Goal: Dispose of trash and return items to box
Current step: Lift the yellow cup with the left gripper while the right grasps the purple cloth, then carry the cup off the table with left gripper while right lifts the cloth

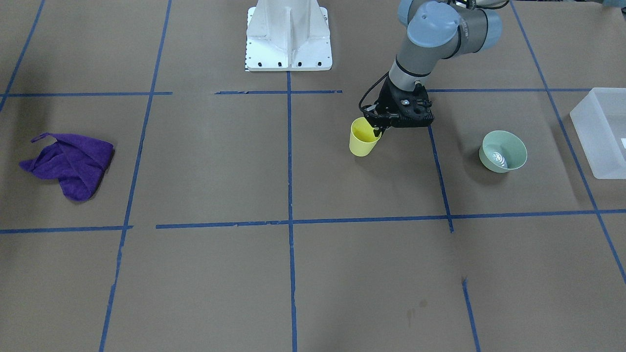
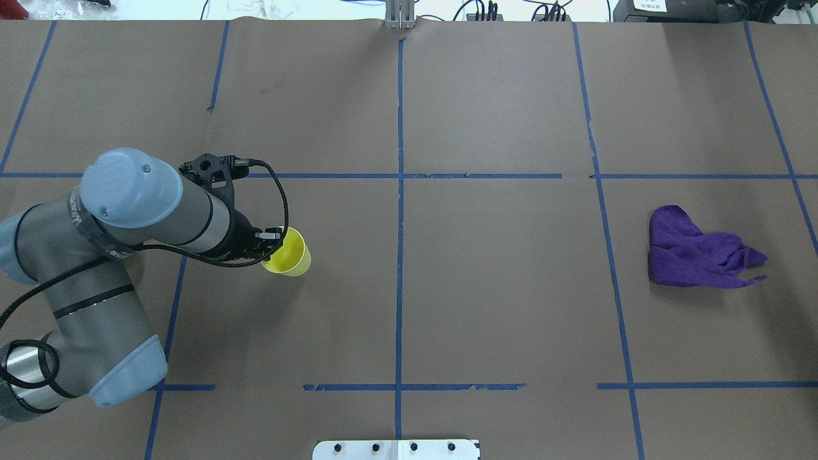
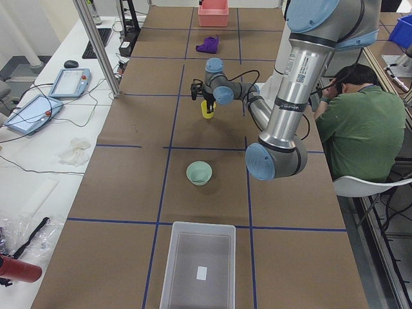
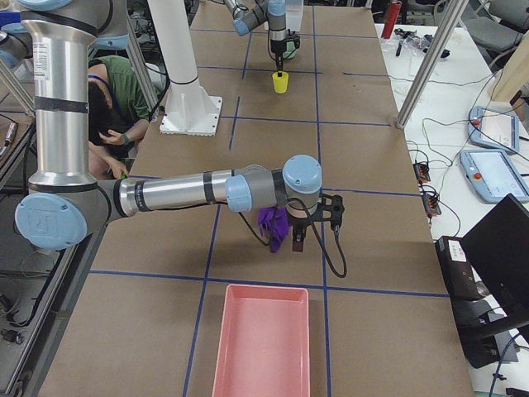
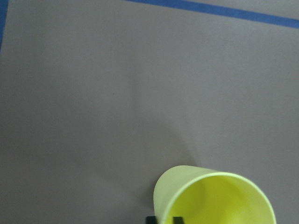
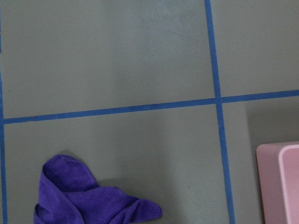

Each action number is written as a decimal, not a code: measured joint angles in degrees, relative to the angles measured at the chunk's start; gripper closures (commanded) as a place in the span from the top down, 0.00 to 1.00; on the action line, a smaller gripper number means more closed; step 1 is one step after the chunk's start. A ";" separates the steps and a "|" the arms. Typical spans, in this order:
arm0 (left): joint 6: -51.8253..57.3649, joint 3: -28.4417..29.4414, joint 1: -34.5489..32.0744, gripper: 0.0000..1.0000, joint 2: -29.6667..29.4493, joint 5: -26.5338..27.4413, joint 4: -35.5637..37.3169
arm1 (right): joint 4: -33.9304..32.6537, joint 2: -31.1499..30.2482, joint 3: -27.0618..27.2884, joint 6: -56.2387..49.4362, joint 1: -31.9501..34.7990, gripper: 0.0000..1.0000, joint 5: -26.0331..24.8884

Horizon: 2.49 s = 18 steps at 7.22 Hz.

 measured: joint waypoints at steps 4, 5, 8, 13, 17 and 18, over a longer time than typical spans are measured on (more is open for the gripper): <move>3.36 -2.54 -9.88 0.00 -0.14 -4.15 3.64 | 22.56 -2.71 -0.09 28.49 -19.04 1.00 -9.19; 6.72 -2.83 -12.53 0.00 0.06 -4.24 4.36 | 26.80 -3.30 -0.12 34.40 -25.02 1.00 -12.98; 19.46 -3.63 -19.78 0.00 1.51 -4.30 8.62 | 29.52 -5.06 0.44 38.17 -34.87 1.00 -18.23; 38.68 -2.66 -29.77 0.00 6.34 -9.00 9.06 | 29.09 -9.51 2.02 37.71 -40.01 0.42 -18.73; 45.60 -0.83 -33.44 0.00 7.38 -10.41 9.00 | 28.96 -9.64 1.82 37.33 -39.08 0.00 -18.81; 47.41 -0.35 -34.35 0.00 7.52 -10.45 9.05 | 28.97 -9.56 2.00 37.30 -37.69 0.00 -18.94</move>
